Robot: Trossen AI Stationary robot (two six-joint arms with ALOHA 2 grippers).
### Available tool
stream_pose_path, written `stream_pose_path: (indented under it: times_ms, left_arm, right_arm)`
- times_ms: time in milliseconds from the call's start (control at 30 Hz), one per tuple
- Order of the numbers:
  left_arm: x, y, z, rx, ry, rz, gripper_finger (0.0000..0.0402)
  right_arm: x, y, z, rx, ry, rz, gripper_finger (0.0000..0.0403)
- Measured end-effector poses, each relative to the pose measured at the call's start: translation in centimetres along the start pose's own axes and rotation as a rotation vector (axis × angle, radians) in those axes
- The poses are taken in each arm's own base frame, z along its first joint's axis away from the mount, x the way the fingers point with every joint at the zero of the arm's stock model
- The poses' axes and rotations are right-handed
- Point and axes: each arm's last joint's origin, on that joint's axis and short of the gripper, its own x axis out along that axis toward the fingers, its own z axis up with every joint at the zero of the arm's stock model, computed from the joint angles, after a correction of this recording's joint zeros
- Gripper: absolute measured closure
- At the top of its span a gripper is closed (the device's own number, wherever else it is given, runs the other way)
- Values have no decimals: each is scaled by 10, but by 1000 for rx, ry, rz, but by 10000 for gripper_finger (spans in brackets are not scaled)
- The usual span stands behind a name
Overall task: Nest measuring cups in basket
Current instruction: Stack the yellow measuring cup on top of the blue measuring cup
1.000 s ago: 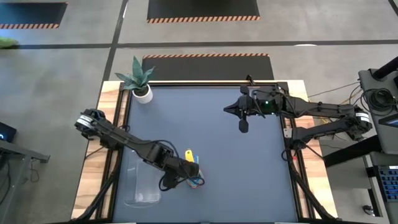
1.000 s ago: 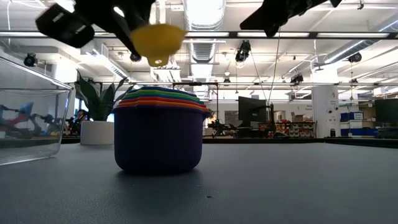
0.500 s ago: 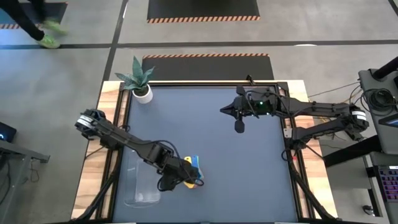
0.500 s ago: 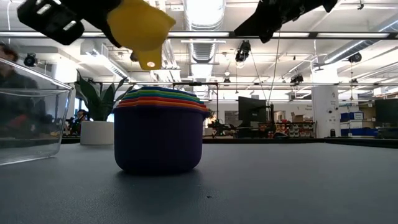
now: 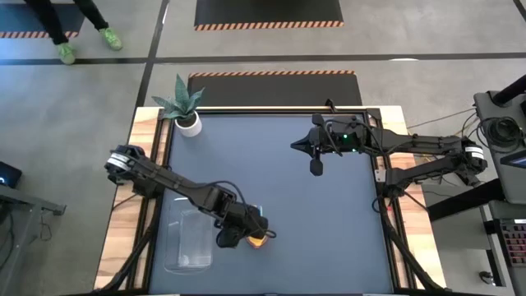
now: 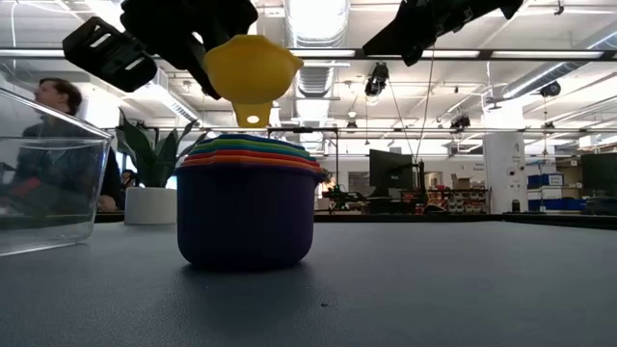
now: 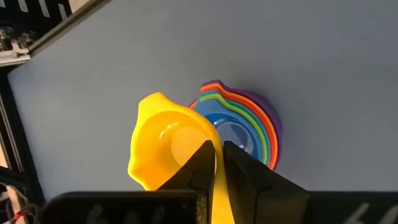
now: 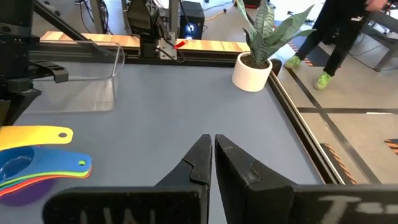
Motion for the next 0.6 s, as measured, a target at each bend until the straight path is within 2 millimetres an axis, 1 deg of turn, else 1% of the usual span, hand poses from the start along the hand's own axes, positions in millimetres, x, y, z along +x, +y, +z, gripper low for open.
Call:
stream_pose_path:
  times_ms: [300, 600]
  left_arm:
    - [2, 0, -1, -69, -45, 14, 389]
    - [7, -1, -7, -107, -44, 7, 388]
  right_arm:
    - [0, 0, 0, -5, -1, 0, 394]
    - [0, 0, 0, -7, -1, 0, 394]
